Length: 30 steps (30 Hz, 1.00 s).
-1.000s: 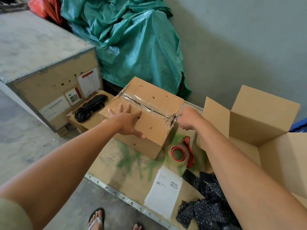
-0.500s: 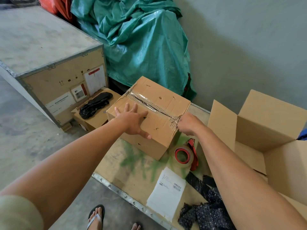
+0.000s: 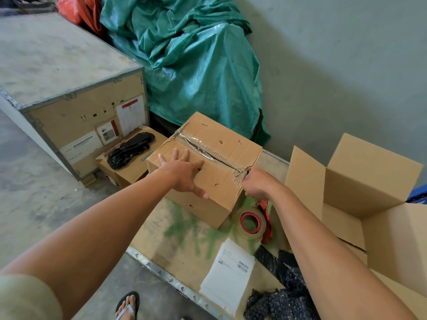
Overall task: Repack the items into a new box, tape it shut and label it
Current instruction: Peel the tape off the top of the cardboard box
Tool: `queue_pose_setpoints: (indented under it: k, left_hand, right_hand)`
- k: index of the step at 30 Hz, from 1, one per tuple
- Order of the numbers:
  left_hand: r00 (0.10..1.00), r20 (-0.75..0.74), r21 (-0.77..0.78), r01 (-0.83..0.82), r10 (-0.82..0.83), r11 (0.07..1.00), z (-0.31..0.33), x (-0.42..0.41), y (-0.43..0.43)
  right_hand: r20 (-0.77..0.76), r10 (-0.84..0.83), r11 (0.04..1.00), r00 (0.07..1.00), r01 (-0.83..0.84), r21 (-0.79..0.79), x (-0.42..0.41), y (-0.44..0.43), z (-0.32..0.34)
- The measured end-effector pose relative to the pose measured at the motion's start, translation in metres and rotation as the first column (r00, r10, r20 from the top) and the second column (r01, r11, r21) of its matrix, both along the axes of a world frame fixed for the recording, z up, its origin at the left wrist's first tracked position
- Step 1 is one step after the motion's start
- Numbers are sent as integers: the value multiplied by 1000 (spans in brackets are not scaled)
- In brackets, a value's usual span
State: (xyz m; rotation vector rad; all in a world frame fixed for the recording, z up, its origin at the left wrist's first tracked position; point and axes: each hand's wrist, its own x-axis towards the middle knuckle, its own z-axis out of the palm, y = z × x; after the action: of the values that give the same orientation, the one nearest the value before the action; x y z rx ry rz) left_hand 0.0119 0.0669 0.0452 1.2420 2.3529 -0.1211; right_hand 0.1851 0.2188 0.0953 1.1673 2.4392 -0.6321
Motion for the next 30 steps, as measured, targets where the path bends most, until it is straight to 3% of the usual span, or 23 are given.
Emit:
queue_pose_setpoints:
  k: [6,9,14,18,22,30]
  left_hand:
    - [1000,-3,9,6,-6,1000,0,0,-2]
    - [1000,-10,35,12,-12,999,-1,-2,-4]
    - [998,-56,188,21,-10,982,-3,-15,-20]
    - [993,-34,318,-96,112,943,-2,-41,-45]
    - [955,128,257,-294,269,921,-6,-69,-68]
    - [911,332,291,-347,246,892,-30,-80,-81]
  right_hand:
    - [23,42,999,999,-42,-10,2,5,2]
    - [74,66,995,995,-71,63,0,5,21]
    - [105,129,975,986,-146,168,-22,9,51]
    - [43,181,975,983,-185,122,-57,6,51]
    - [-106,199,980,974,-195,51,-106,-5,36]
    - [-339,206,978,918,-201,51,-181,-29,8]
